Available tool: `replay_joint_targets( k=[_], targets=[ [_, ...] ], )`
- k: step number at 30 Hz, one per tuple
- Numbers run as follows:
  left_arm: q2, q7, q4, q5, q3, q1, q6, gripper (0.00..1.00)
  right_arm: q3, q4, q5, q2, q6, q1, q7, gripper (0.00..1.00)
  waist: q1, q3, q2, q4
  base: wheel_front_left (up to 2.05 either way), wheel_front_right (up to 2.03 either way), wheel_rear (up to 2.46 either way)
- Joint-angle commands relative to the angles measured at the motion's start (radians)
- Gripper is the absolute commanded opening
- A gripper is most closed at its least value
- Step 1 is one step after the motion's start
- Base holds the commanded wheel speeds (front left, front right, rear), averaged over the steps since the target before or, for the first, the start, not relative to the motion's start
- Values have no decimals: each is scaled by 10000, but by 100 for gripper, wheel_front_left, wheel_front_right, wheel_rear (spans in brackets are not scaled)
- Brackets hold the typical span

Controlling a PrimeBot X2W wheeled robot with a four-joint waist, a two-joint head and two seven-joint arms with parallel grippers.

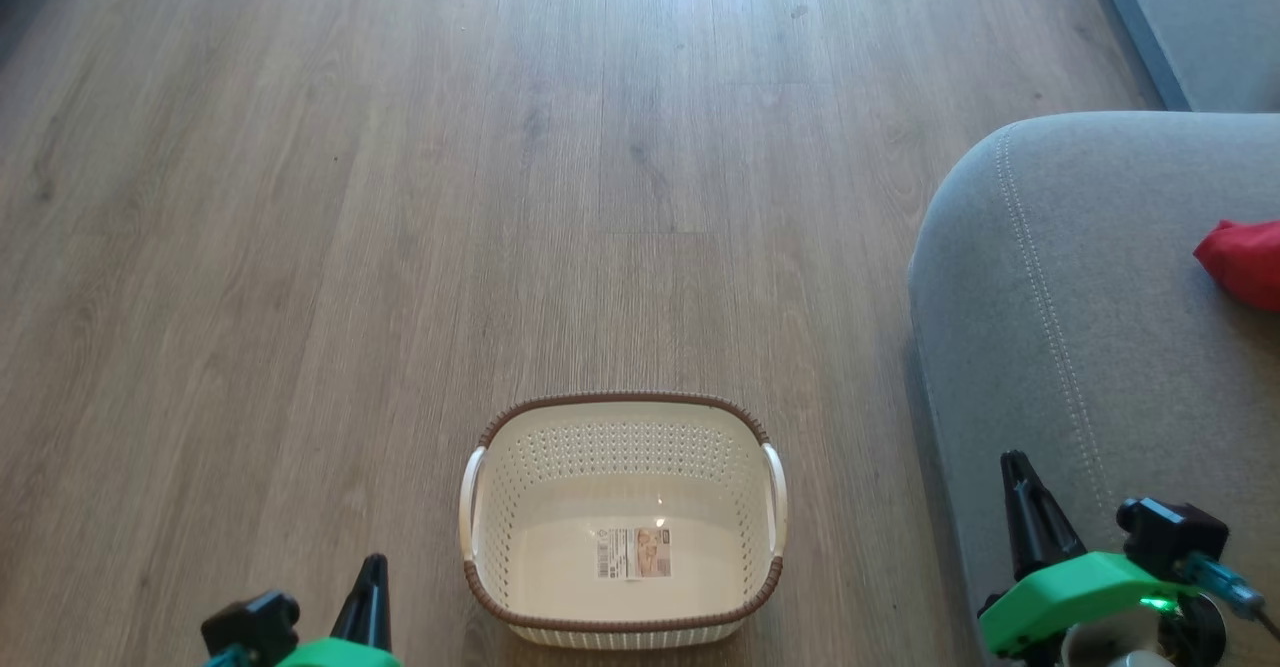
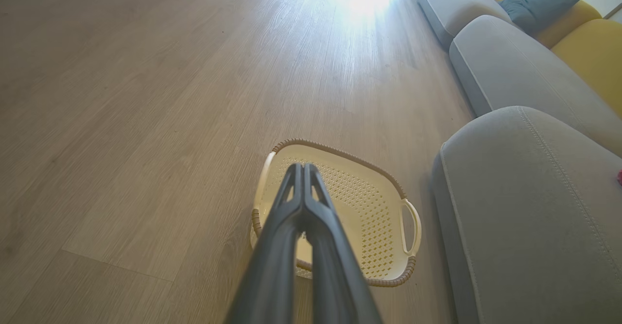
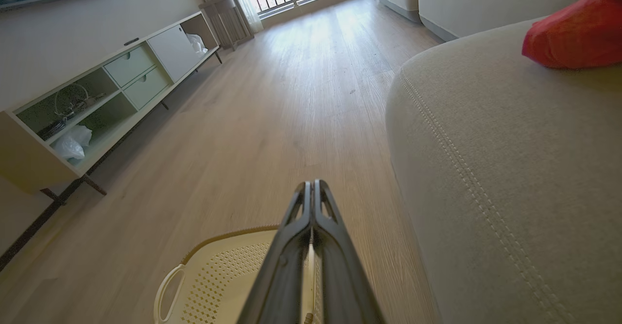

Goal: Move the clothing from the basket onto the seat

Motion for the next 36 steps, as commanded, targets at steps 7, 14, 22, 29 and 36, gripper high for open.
replay_joint_targets(
  k=[7, 14, 22, 29, 36],
  targets=[
    [1, 229, -405, -972, 380, -669, -171, 0, -105, -414, 1115, -61, 0, -586, 252, 0, 0, 30, 0, -41, 0, 0, 0],
    [1, 401, -432, -1602, 503, -769, -260, 0, -144, -454, 1825, -63, 0, -635, 427, 0, 0, 51, 0, -72, 0, 0, 0],
    [0, 632, -469, -2446, 668, -904, -379, 0, -198, -506, 2776, -66, -1, -702, 662, 0, 0, 81, 0, -113, 0, 0, 0],
    [-1, 834, -501, -3185, 812, -1022, -483, 0, -244, -552, 3609, -68, -1, -759, 868, 0, 0, 107, 0, -149, 0, 0, 0],
    [-2, 1037, -533, -3924, 957, -1140, -587, 0, -291, -598, 4441, -71, -1, -817, 1073, 0, 0, 132, 0, -185, 0, 0, 0]
  ],
)
